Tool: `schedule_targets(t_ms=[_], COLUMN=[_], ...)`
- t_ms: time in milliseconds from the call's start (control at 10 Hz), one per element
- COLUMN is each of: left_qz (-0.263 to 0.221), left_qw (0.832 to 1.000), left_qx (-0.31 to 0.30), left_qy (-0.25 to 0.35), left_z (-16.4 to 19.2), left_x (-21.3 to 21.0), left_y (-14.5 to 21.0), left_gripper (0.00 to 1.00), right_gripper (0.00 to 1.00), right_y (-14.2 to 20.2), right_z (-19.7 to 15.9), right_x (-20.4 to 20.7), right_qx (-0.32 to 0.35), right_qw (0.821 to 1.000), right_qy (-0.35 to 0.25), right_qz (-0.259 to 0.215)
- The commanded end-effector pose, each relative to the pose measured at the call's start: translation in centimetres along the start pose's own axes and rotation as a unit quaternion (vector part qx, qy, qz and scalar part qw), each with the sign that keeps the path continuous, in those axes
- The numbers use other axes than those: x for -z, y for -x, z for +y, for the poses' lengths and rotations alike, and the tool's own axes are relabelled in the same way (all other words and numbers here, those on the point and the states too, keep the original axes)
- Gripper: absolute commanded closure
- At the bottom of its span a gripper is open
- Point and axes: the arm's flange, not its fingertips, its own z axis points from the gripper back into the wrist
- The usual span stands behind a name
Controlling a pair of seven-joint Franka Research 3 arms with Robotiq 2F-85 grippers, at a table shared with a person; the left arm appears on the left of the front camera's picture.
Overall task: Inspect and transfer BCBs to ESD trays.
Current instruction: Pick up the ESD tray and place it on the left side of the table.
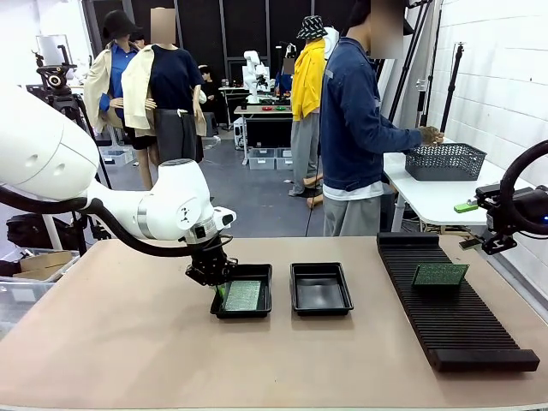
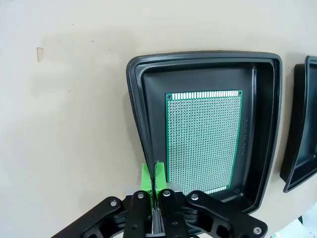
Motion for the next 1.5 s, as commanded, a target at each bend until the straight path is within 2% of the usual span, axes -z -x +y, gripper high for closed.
schedule_targets(t_ms=[0,500,900,1400], left_qz=[-0.006,0.005,0.004,-0.001], left_qw=[1.0,1.0,1.0,1.0], left_qx=[0.003,-0.001,-0.02,-0.008], left_qy=[-0.001,0.003,0.009,0.007], left_z=[0.0,0.8,3.4,8.2], left_x=[0.0,-0.4,-0.7,-2.4], left_y=[0.0,-0.4,-0.5,0.7], left_gripper=[1.0,1.0,1.0,1.0], right_gripper=[0.0,0.0,0.0,0.0], right_y=[-0.4,-0.4,-0.4,-0.4], right_z=[0.1,0.1,0.1,0.1], right_x=[0.0,0.0,0.0,0.0], right_qx=[-0.003,-0.003,-0.003,-0.003], right_qw=[1.0,1.0,1.0,1.0], right_qy=[0.001,0.001,0.001,0.001], right_qz=[0.002,0.002,0.002,0.002])
